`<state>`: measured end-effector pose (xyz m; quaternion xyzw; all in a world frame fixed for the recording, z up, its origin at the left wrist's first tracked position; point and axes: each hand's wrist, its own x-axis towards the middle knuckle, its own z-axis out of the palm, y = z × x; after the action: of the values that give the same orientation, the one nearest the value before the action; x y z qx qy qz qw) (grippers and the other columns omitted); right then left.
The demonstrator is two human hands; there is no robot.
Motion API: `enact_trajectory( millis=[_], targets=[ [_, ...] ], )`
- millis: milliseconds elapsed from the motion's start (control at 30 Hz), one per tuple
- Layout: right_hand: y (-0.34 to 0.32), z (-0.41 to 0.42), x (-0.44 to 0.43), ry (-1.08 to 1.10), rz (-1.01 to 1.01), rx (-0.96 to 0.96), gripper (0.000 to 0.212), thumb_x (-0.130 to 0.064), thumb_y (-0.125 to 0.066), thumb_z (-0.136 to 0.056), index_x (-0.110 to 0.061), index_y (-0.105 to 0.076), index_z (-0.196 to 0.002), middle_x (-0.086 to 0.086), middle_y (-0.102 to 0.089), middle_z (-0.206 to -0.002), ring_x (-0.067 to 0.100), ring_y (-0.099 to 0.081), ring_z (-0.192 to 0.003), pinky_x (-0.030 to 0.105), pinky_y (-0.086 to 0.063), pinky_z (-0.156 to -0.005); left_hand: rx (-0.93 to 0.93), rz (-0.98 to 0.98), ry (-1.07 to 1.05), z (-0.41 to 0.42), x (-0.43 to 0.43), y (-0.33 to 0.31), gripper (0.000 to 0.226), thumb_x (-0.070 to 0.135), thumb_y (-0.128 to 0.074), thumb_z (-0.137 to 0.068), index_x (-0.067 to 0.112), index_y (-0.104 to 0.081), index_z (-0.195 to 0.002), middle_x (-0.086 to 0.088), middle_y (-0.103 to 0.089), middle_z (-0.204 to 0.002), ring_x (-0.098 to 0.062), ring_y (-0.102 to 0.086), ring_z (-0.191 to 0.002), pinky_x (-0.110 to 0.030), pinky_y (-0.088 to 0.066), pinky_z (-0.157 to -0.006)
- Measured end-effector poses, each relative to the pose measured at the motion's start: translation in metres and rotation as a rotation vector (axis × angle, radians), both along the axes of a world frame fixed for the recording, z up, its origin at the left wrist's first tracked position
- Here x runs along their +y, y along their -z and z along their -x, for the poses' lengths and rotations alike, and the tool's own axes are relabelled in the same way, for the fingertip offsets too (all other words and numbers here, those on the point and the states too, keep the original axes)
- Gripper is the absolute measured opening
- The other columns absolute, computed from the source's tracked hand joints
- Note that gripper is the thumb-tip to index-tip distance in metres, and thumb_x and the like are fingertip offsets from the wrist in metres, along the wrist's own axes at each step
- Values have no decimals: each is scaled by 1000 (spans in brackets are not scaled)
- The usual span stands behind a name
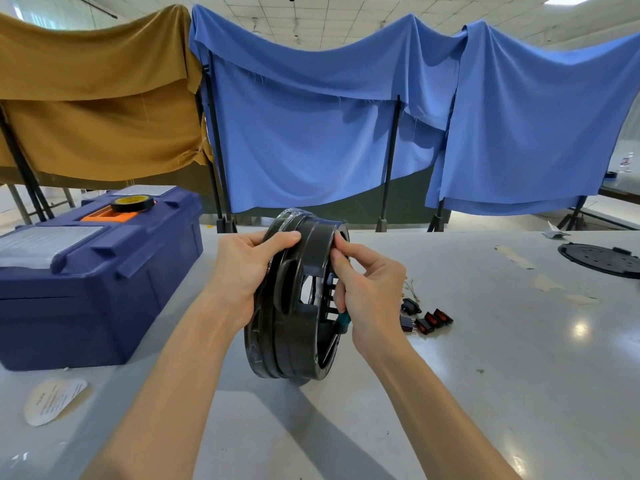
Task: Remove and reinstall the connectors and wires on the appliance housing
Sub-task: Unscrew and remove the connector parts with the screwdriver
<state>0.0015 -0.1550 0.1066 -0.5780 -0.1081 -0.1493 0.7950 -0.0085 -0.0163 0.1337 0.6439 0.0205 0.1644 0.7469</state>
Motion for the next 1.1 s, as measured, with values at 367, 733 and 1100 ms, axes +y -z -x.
enact_trajectory(
  millis=[367, 733, 1100],
  targets=[
    [-1, -3, -24, -108, 27, 168, 15, -3, -60, -93, -10, -73, -94, 0, -63, -57, 12, -34, -32, 24, -33, -39, -55, -113, -14, -2, -14, 2, 8, 15, -72, -84, 12, -77, -79, -11, -74, -72, -24, -72, -62, -29, -57, -52],
    [-6, -15, -55, -499, 144, 219, 32, -2, -54, -96, -18, -69, -119, 11, -57, -74, 12, -29, -36, 19, -29, -39, -93, -91, -35, -4, -7, 2, 10, 13, -72, -83, 14, -79, -76, -12, -75, -74, -25, -72, -63, -28, -56, -53],
    [-72, -27, -51, -476, 1000, 9, 60, 1, -28, -96, -37, -54, -135, 8, -50, -43, 14, -27, -30, 18, -30, -35, 198, 281, 173, -15, 25, 21, 21, 28, -72, -74, 16, -78, -89, -7, -73, -88, -21, -69, -75, -33, -60, -66]
  ],
)
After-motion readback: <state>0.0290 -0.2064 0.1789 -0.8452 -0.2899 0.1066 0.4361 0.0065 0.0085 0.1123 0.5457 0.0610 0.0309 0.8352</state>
